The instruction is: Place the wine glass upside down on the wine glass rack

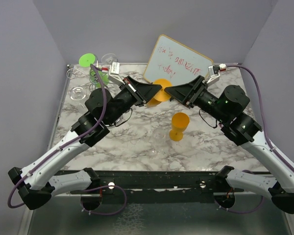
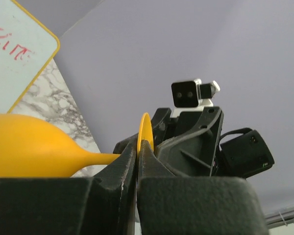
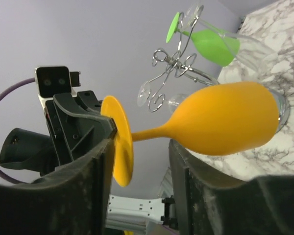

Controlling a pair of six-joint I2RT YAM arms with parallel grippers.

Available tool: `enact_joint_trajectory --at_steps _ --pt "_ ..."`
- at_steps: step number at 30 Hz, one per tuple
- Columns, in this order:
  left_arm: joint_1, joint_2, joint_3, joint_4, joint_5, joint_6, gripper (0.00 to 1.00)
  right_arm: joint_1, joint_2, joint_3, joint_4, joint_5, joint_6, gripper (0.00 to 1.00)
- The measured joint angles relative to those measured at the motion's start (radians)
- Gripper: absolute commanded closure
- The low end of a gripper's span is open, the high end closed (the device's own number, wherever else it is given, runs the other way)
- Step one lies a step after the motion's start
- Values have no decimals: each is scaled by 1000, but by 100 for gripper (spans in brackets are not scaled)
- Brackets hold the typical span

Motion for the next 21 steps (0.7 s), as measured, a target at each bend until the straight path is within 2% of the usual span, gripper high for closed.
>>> enact_joint_trajectory --at_steps 4,9,12,16,21 --pt "58 35 56 4 49 21 100 2 -16 0 -14 26 -42 32" --pt "227 106 101 119 215 -27 100 2 -73 0 -16 60 -121 26" --pt "314 167 136 173 315 -74 100 2 -117 0 -17 83 -167 25" --pt "373 246 224 201 419 -101 100 2 -171 -1 -40 127 -217 25" --pt "476 325 394 222 533 -121 100 2 -211 -23 -80 165 -257 25"
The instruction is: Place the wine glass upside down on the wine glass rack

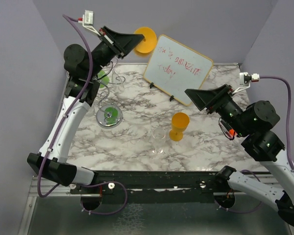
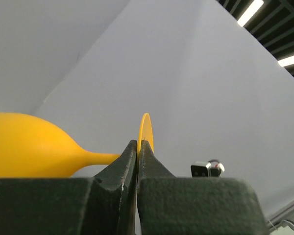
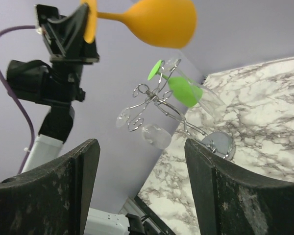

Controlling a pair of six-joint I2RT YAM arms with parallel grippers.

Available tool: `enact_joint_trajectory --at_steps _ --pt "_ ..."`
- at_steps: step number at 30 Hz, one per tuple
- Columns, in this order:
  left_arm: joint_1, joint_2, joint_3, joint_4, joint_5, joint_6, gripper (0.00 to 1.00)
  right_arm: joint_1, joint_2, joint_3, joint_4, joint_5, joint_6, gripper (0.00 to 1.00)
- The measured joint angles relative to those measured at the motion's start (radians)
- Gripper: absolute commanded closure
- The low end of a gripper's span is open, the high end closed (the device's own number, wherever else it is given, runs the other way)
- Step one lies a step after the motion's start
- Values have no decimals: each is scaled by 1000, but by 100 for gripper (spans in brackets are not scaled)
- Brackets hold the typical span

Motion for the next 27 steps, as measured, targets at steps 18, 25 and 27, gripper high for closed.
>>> enact_joint_trajectory --at_steps 18,25,27 --pt "638 117 196 85 210 -149 100 0 34 -16 -46 28 -25 25" --pt "874 63 -85 277 250 -344 100 0 26 -30 -49 46 -25 25" --pt "921 48 -159 289 252 -374 100 0 23 -31 -51 53 -26 25"
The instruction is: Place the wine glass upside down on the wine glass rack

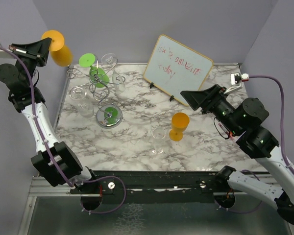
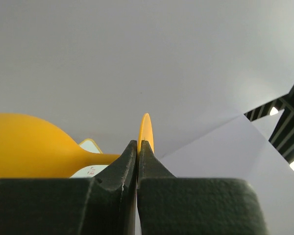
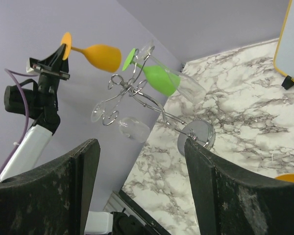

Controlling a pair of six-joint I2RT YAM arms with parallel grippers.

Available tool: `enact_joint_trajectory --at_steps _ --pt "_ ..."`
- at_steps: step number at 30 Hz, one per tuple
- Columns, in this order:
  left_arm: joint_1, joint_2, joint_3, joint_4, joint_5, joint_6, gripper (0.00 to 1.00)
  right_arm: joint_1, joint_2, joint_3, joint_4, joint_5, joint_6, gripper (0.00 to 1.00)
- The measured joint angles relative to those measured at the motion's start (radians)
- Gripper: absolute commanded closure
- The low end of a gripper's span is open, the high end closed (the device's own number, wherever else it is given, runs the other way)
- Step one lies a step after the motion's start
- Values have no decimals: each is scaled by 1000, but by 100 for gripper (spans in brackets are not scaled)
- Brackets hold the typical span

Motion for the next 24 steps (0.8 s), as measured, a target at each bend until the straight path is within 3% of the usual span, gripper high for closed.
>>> enact_joint_trajectory --at_steps 7,13,24 --pt "67 -121 -189 22 -3 -16 100 0 -11 -24 -2 10 -1 26" --pt "72 -193 -241 41 -11 18 100 0 -18 -44 -14 20 -1 26" --pt "104 -179 -249 -27 -55 111 100 0 -53 -45 -46 49 -3 26"
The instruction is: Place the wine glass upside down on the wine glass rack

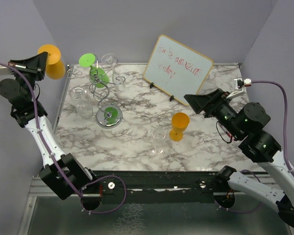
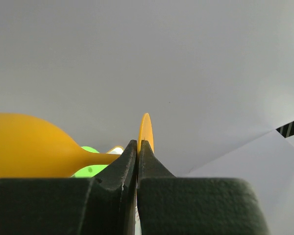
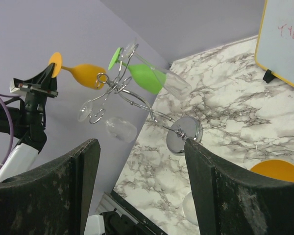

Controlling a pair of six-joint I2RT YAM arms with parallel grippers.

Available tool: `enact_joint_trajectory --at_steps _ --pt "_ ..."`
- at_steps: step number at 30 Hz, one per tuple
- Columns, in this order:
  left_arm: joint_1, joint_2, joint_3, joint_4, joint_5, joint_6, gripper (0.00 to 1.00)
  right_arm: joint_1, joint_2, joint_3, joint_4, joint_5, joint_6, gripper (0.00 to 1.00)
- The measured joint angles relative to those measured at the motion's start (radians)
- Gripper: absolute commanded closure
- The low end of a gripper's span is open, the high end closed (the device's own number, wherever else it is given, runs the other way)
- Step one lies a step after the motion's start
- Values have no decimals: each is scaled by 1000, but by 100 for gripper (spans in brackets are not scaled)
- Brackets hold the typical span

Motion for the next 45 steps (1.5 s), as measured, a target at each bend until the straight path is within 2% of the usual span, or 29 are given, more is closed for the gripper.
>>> enact_joint_trajectory --at_steps 5,11,16,30,45 --pt "1 -5 -31 -86 -10 27 100 0 0 0 0 6 -6 26" --pt "1 -39 -23 -383 -64 135 100 0 5 0 -10 9 -8 26" --pt "1 -84 -22 -496 -68 165 100 0 -5 0 -11 23 -15 26" --pt "-9 -150 -22 -603 -40 157 100 0 -9 0 -11 29 -7 26" --pt "-114 -97 -27 -583 28 120 100 0 1 -19 -10 37 19 26"
